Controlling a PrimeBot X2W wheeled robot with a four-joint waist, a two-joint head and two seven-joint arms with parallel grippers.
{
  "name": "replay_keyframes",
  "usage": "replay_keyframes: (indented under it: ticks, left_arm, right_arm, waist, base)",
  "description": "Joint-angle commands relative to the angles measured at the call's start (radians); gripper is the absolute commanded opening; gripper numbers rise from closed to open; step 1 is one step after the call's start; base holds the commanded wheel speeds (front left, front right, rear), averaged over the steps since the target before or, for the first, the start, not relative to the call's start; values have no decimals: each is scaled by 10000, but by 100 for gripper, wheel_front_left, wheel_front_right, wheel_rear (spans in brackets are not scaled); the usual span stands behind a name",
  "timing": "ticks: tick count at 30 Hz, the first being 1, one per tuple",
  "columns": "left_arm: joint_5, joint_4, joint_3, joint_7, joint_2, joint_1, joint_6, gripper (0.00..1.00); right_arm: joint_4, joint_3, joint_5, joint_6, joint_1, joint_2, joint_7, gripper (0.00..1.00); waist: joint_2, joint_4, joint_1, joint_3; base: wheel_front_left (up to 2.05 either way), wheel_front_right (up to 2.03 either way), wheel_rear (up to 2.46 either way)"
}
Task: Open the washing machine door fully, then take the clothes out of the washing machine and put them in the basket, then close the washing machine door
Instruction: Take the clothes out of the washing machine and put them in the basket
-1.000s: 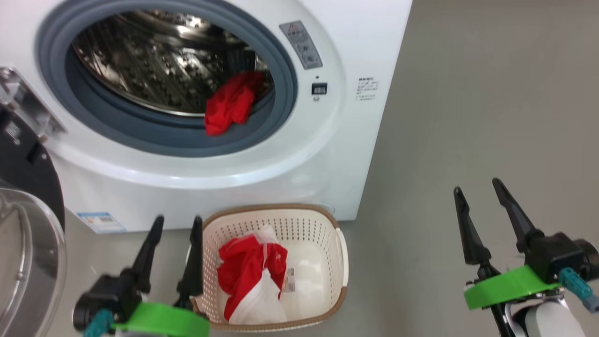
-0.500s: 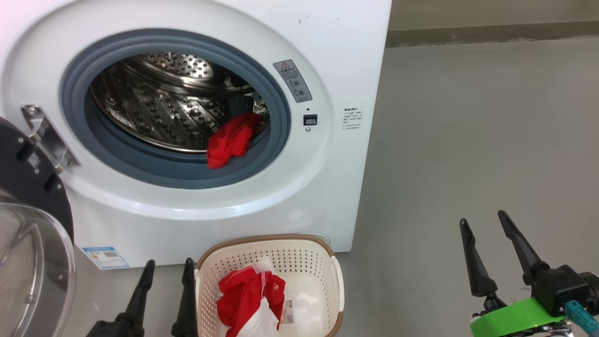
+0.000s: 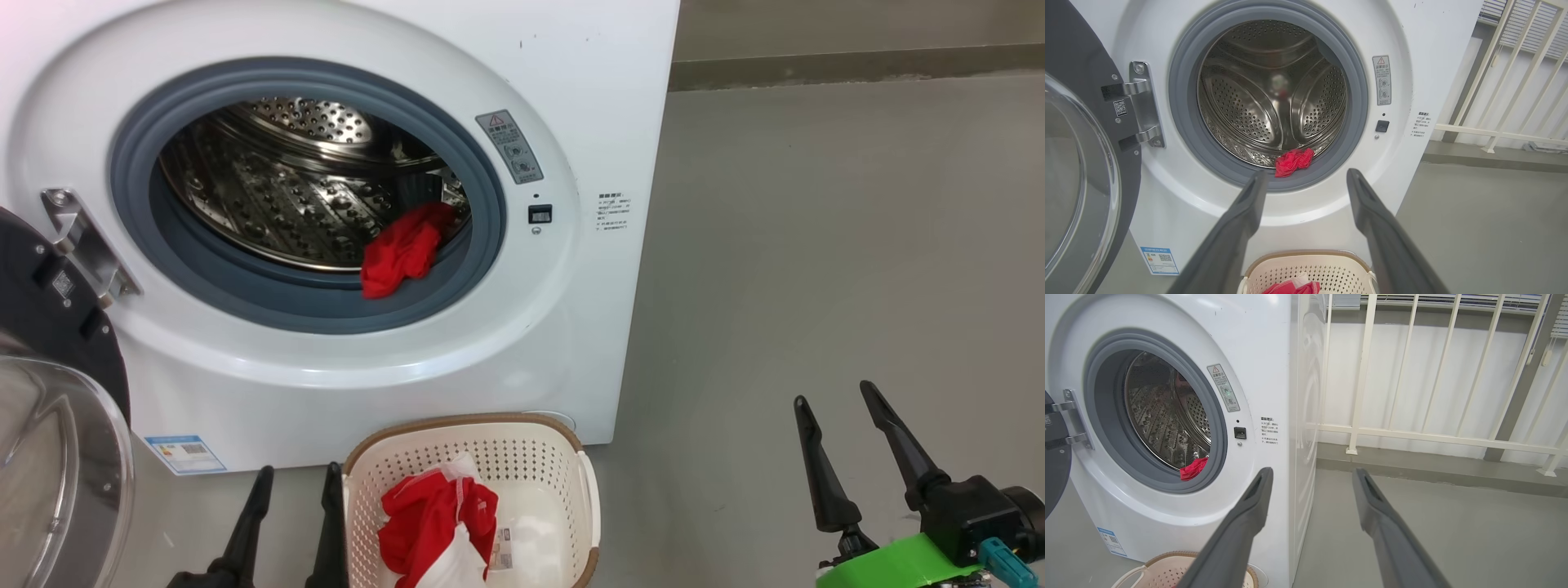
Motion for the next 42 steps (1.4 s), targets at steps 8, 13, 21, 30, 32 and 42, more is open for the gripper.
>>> replay_keyframes:
  ticks: [8, 13, 21, 30, 32, 42]
  left_arm:
    - [69, -259, 251, -90, 93, -103, 69, 100]
    - [6, -221, 308, -90, 93, -169, 51, 100]
    - [-10, -237, 391, -90, 93, -635, -70, 100]
    - [-173, -315, 508, -90, 93, -1340, -199, 100]
    - [-214, -311, 569, -90, 101, -1622, -242, 100]
    - [-219, 215, 662, -90, 290, -3830, -497, 100]
  right_arm:
    - [-216, 348, 31, 46, -195, -83, -65, 100]
    - [-233, 370, 52, 46, -213, -83, -65, 100]
    - [-373, 404, 24, 46, -375, -83, -65, 100]
    - [-486, 573, -17, 46, -760, -83, -65, 100]
    - [-540, 599, -14, 46, -891, -83, -65, 100]
    - [-865, 654, -69, 46, -1651, -83, -65, 100]
  waist:
    - [0, 15, 0, 65]
    - [0, 24, 0, 158]
    - [0, 45, 0, 614]
    - [0, 67, 0, 1446]
    - [0, 75, 0, 1727]
    - [0, 100, 0, 3342]
  base:
    - [0, 0, 0]
    - [0, 0, 0]
    - [0, 0, 0]
    - [0, 0, 0]
    - [0, 0, 0]
    - [0, 0, 0]
